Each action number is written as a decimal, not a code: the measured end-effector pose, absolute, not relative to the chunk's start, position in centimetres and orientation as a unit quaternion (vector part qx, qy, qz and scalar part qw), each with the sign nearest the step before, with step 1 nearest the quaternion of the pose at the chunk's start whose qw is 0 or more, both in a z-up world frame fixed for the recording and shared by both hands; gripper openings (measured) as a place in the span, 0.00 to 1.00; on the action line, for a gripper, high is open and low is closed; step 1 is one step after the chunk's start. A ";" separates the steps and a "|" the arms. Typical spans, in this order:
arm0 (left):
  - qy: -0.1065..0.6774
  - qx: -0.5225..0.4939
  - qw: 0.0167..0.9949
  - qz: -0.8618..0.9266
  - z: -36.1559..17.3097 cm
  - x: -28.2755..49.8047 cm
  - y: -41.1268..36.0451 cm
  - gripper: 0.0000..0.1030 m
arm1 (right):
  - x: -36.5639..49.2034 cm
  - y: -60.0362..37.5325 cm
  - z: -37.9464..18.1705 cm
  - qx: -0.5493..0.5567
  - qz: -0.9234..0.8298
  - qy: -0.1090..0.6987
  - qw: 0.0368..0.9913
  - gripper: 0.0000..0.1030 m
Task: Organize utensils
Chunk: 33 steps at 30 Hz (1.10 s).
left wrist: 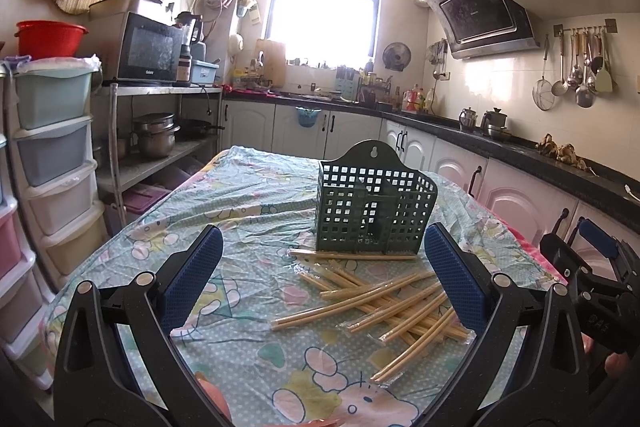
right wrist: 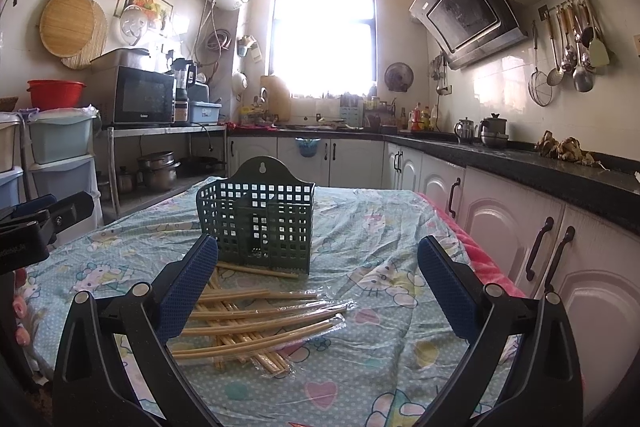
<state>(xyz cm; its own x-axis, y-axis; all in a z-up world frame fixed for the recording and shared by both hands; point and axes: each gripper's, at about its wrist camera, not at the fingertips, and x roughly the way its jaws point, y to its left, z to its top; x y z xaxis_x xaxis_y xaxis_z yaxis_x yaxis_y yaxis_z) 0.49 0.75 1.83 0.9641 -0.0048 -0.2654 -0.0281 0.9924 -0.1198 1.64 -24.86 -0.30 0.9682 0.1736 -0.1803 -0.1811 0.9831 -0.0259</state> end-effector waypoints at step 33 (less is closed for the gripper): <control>0.312 -0.156 0.933 -0.086 -3.5 9.6 5.4 0.89 | 15.7 -26.8 -2.0 -0.032 0.128 0.309 0.942 0.94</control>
<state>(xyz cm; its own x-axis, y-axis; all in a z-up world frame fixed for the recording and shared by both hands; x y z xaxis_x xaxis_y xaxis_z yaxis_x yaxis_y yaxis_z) 9.58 5.36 -3.52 0.7901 -0.2582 -0.5560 0.0630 0.9364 -0.3453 15.70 -26.76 -2.02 0.7767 0.2209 -0.5899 -0.2604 0.9653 0.0187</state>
